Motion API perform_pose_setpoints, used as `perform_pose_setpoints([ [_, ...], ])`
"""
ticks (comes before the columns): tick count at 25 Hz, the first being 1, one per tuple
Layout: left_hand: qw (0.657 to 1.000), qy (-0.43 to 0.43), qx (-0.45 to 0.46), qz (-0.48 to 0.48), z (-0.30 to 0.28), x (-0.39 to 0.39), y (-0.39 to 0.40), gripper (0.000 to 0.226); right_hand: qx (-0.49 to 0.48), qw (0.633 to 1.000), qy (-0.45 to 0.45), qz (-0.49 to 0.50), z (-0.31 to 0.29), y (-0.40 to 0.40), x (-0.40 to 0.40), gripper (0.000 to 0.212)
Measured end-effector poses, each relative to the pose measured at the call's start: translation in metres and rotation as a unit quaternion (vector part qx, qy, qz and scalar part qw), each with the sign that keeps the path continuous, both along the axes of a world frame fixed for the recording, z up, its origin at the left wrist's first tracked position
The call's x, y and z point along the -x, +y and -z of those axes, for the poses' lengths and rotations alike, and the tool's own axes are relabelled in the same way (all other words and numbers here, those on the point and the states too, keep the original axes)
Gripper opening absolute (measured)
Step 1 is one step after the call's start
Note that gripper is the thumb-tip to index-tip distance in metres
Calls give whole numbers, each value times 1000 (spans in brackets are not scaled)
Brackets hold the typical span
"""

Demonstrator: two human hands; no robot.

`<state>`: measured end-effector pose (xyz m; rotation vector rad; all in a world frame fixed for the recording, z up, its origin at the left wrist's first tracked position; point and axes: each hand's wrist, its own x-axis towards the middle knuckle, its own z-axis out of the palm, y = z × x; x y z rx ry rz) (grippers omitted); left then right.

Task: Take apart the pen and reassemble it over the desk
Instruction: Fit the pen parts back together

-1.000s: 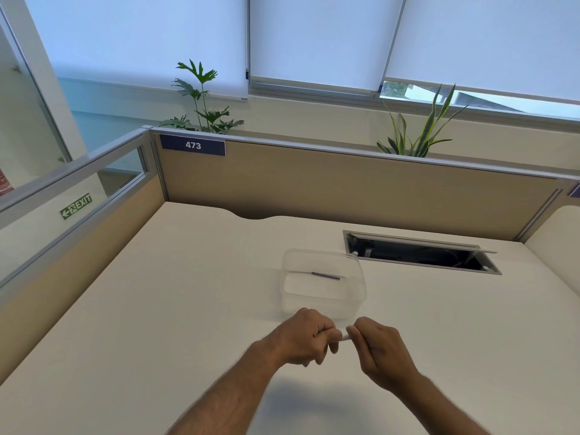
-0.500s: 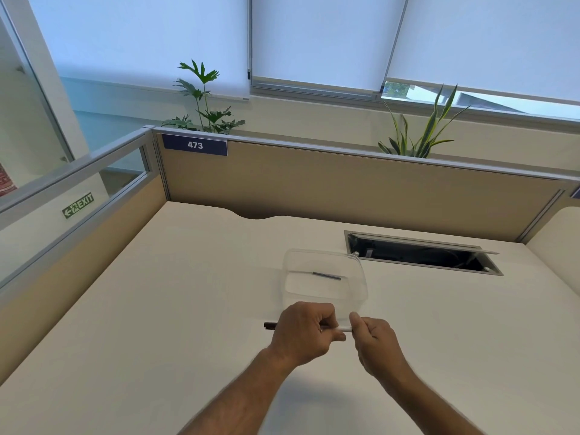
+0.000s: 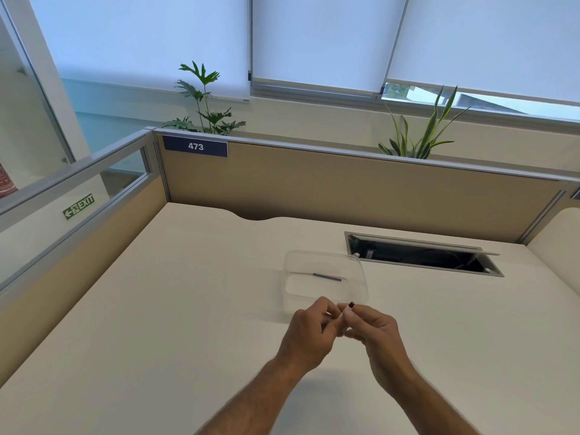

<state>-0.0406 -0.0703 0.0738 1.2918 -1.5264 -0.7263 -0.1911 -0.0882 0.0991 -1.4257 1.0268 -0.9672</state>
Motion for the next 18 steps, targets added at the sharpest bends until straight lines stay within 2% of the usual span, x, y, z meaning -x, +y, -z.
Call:
perform_pose_setpoints([
  [3,999,-46,-15,-5,9,-1,1,37,53,997,18,59,-2,-2,-3,16],
  [5,989,-141,-27,-42,20,-7,3,49,90,991,47,82,-2,-6,-2,18],
  [8,951,-290,-44,-99,46,-24,10,65,107,989,66,83,-1,-14,1,15],
  [11,909,-388,-113,-97,70,-38,19,88,69,993,-12,92,-4,-19,0,22],
  [13,887,-427,-156,-85,84,-43,23,100,28,992,-56,109,-5,-22,-2,35],
  [16,874,-443,-178,-89,93,-47,30,114,-38,987,-102,122,-9,-25,-6,64],
  [18,870,-456,-151,-105,92,-49,37,116,-55,983,-116,128,-12,-25,-9,64],
])
